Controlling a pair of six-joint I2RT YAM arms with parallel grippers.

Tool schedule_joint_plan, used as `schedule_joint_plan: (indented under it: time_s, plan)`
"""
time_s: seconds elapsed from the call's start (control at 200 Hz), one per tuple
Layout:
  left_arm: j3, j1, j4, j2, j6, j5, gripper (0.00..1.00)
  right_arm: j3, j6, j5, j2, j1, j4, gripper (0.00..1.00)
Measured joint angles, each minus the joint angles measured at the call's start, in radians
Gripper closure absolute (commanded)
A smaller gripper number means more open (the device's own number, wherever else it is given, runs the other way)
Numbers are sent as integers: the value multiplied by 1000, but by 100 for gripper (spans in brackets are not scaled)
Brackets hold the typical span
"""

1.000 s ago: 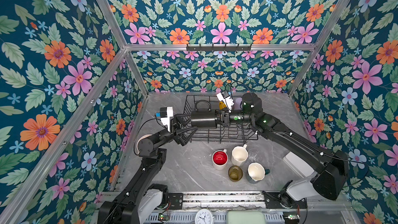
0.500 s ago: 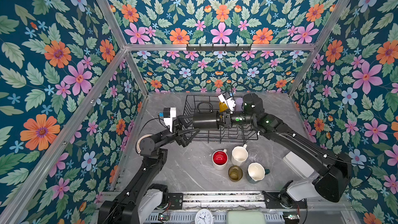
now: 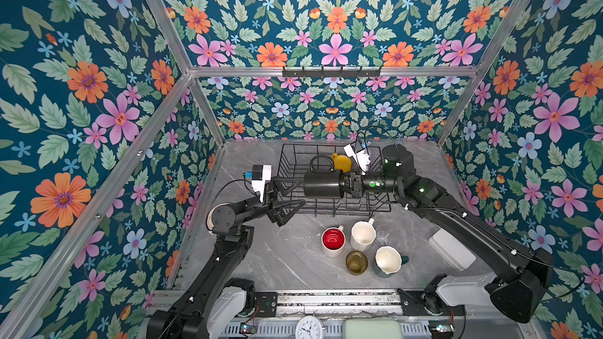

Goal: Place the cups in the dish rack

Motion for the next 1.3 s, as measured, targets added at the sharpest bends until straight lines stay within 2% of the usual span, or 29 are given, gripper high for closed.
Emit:
schedule_joint_plan:
  time_s: [0.57,1.3]
  plan:
    - [9,0,-41,-1,30,4,0,7,-30,-53,5,53,12,100]
    - [11,0,-45,-18,40,32,1,124,-23,-119,177,122,81,100]
